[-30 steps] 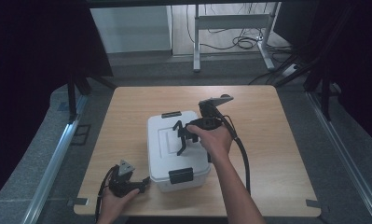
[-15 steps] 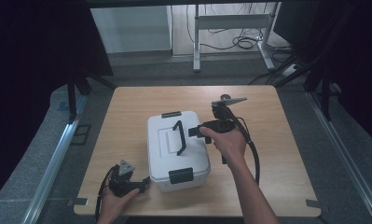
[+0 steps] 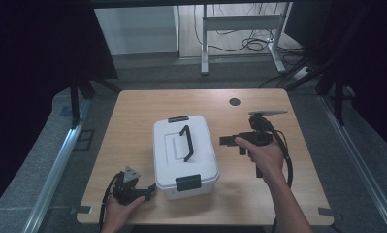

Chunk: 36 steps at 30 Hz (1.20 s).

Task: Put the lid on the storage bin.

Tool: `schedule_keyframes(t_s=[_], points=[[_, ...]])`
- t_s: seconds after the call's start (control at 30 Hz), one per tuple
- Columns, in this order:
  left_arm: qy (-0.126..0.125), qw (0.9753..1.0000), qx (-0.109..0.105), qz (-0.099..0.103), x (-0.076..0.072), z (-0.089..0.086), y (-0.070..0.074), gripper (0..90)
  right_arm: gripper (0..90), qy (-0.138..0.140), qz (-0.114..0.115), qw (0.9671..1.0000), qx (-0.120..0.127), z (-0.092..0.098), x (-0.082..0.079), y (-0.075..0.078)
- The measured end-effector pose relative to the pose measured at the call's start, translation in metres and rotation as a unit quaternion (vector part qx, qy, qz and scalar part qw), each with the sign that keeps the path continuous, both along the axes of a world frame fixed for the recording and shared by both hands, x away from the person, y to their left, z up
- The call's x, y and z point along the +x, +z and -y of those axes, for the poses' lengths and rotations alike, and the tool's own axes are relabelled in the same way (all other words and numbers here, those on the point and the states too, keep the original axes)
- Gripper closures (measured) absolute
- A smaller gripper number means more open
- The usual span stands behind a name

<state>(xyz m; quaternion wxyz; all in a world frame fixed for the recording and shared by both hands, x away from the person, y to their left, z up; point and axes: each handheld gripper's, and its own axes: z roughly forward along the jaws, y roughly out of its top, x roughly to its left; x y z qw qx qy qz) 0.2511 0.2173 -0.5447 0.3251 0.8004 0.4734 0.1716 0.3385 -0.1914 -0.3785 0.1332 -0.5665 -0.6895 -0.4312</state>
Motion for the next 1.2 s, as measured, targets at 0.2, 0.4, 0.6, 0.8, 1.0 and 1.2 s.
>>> schedule_keyframes(t_s=[0.2, 0.4, 0.6, 0.8, 1.0, 1.2], points=[[0.0, 1.0, 0.0, 0.001, 0.0, 0.0, 0.0, 11.8, 54.7, -0.015, -0.004, 0.9996, 0.022, 0.028, -0.009, -0.016], [0.001, 1.0, -0.001, 0.001, 0.0, 0.0, 0.0, 11.8, 54.1, -0.028, 0.004, 0.9992, 0.026, 0.055, -0.018, -0.035], [0.001, 1.0, -0.001, 0.001, 0.0, 0.0, 0.0, 11.8, 53.5, -0.04, -0.001, 0.9988, 0.028, 0.077, -0.029, -0.062], [0.001, 1.0, -0.001, 0.001, 0.0, 0.0, 0.0, 11.8, 53.4, -0.054, -0.009, 0.9975, 0.045, 0.087, -0.035, -0.084], [0.001, 1.0, -0.001, 0.0, 0.0, 0.0, 0.0, 11.8, 53.4, -0.055, -0.006, 0.9974, 0.046, 0.09, -0.039, -0.091], [0.001, 1.0, -0.001, 0.0, 0.0, 0.0, 0.0, 11.8, 53.0, -0.053, -0.004, 0.9976, 0.043, 0.089, -0.041, -0.097]])
